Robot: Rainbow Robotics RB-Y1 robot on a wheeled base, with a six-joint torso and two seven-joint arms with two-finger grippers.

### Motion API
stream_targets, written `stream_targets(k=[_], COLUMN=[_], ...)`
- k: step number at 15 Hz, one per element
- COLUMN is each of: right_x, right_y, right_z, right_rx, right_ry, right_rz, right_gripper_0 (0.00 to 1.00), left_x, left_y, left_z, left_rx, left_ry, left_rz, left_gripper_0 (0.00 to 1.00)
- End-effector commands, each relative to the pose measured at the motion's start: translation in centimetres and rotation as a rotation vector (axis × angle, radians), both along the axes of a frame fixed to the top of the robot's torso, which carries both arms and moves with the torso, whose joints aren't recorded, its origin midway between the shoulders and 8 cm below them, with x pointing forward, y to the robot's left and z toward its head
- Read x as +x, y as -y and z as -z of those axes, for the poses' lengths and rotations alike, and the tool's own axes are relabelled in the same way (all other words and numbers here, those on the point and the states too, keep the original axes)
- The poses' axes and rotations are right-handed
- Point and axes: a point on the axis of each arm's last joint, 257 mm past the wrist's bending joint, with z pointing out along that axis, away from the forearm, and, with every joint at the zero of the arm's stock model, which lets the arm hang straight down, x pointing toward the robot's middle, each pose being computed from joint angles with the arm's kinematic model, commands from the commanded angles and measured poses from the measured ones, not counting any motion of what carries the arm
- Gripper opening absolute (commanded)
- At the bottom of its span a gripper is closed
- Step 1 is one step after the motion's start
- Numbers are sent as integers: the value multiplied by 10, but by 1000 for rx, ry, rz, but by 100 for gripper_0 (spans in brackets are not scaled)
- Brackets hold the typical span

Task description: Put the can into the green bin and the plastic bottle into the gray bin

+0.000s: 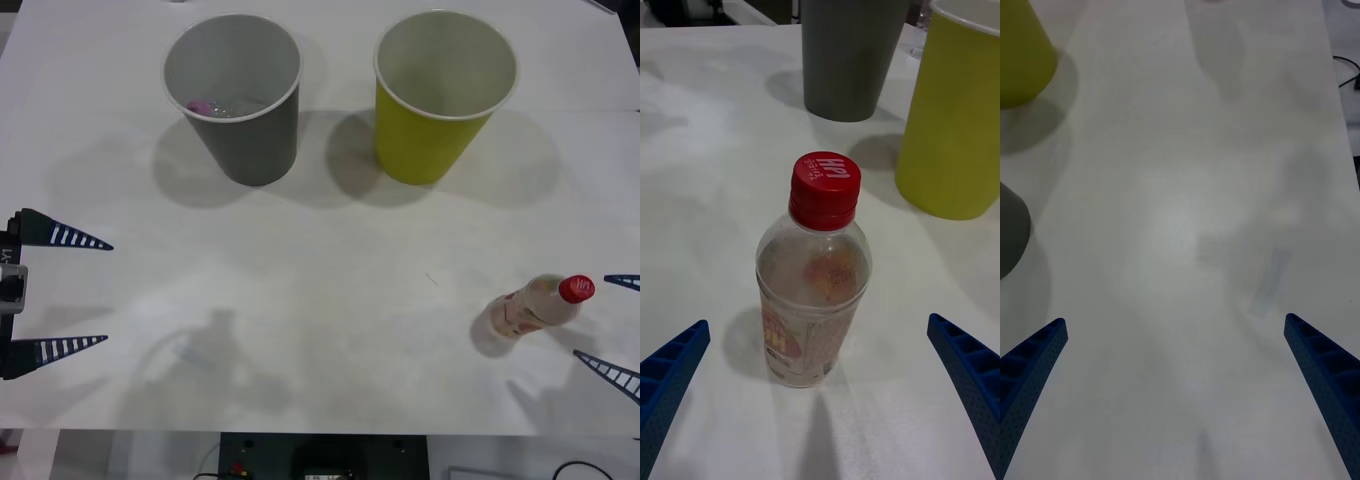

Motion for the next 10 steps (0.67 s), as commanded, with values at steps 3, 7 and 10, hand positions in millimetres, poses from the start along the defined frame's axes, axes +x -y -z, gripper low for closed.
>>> stream_targets(k=[3,7,10], right_x=[5,9,15], right_y=[-3,-12,-19], right_z=[16,31,42], right_rx=[83,155,210], right_ry=[-7,-12,-13], right_rz=[54,92,109], right_gripper_0=[100,100,100], left_x=[0,0,0], left_y=[0,0,0], left_z=[0,0,0], left_rx=[0,0,0], left_ry=[0,0,0], left_rz=[0,0,0], left_gripper_0=[100,100,100])
